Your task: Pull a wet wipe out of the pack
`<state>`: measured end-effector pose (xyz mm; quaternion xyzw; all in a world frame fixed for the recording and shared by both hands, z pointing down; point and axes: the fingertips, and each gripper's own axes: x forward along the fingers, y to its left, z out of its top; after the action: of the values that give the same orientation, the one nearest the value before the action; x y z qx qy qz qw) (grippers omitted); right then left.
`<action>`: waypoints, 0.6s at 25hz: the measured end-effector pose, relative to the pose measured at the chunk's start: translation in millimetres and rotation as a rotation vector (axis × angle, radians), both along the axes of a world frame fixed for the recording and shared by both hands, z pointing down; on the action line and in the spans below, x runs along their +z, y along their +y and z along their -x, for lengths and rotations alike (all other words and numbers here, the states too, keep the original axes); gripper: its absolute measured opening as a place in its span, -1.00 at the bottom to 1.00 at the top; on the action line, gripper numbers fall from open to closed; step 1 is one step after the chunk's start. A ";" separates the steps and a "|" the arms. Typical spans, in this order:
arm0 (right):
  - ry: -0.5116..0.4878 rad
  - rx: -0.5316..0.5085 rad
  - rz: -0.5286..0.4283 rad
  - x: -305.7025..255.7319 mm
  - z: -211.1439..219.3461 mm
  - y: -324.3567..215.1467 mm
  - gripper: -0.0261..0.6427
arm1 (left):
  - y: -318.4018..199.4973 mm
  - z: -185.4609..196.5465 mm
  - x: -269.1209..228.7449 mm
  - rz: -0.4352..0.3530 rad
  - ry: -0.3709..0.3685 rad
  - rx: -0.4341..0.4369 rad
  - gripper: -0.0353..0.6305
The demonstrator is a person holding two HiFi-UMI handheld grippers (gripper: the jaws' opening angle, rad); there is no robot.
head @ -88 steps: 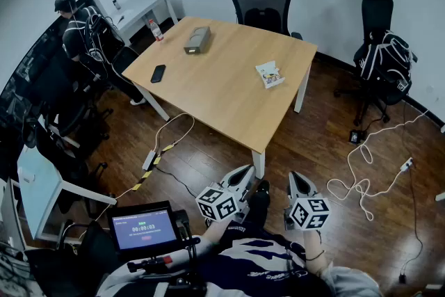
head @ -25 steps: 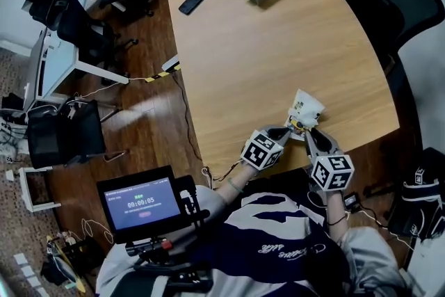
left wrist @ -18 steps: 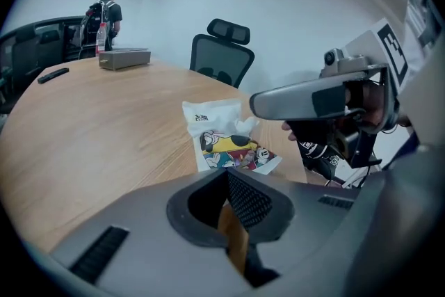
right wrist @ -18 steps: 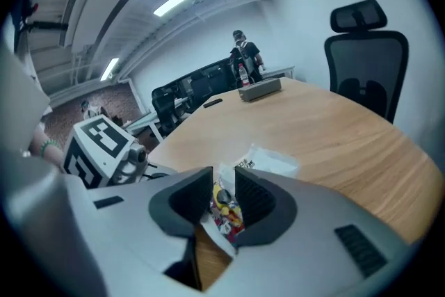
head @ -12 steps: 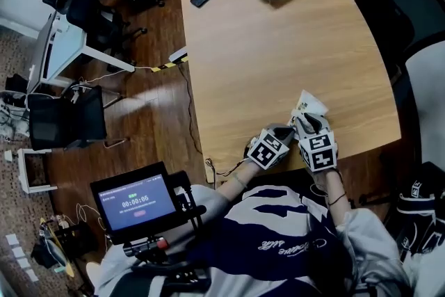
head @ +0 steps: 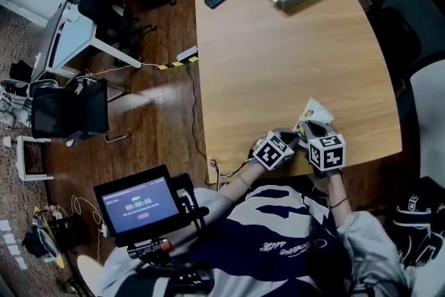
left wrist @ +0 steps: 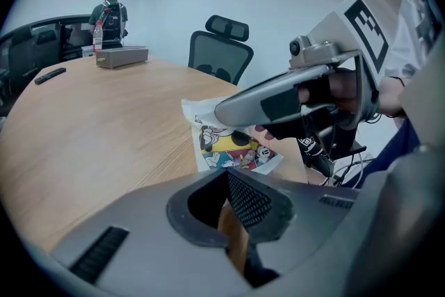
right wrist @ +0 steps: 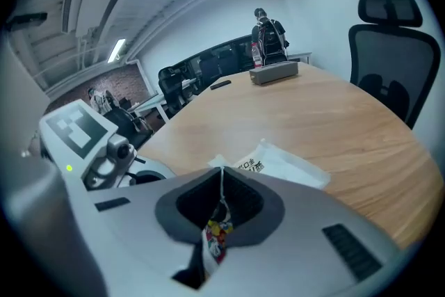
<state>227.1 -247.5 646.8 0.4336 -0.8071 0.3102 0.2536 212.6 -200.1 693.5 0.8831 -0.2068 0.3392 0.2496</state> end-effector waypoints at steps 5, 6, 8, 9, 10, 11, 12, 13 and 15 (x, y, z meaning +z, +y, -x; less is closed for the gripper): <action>-0.164 0.093 -0.033 -31.8 -11.6 -1.0 -0.91 | -0.4 -1.6 -3.0 0.009 0.003 -0.001 -0.89; -0.205 0.114 -0.051 -41.4 -13.8 -2.0 -0.91 | -0.1 -1.5 -2.4 0.008 0.002 0.001 -0.89; -0.275 0.150 -0.084 -61.2 -18.4 -3.6 -0.91 | 0.8 -0.3 -1.9 0.004 0.000 0.002 -0.89; -0.293 0.163 -0.101 -70.4 -21.7 -4.0 -0.91 | 1.2 0.2 -2.3 0.002 0.000 0.002 -0.89; -0.301 0.175 -0.119 -78.9 -25.6 -4.1 -0.91 | 1.4 0.4 -2.9 -0.001 0.000 0.002 -0.89; -0.303 0.188 -0.138 -86.7 -30.0 -3.6 -0.91 | 1.5 0.4 -3.4 -0.005 0.001 0.002 -0.89; -0.304 0.201 -0.155 -93.9 -34.6 -2.4 -0.91 | 1.4 0.2 -3.8 -0.008 0.002 0.001 -0.89; -0.306 0.216 -0.172 -100.4 -39.0 -0.4 -0.91 | 1.2 0.1 -4.8 -0.010 0.003 -0.001 -0.89; -0.317 0.249 -0.198 -112.2 -46.2 6.4 -0.91 | 1.5 0.0 -7.2 -0.012 0.010 -0.002 -0.89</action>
<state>273.3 -241.1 534.6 0.4984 -0.8038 0.3224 0.0395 212.6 -198.6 686.4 0.8861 -0.2083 0.3334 0.2456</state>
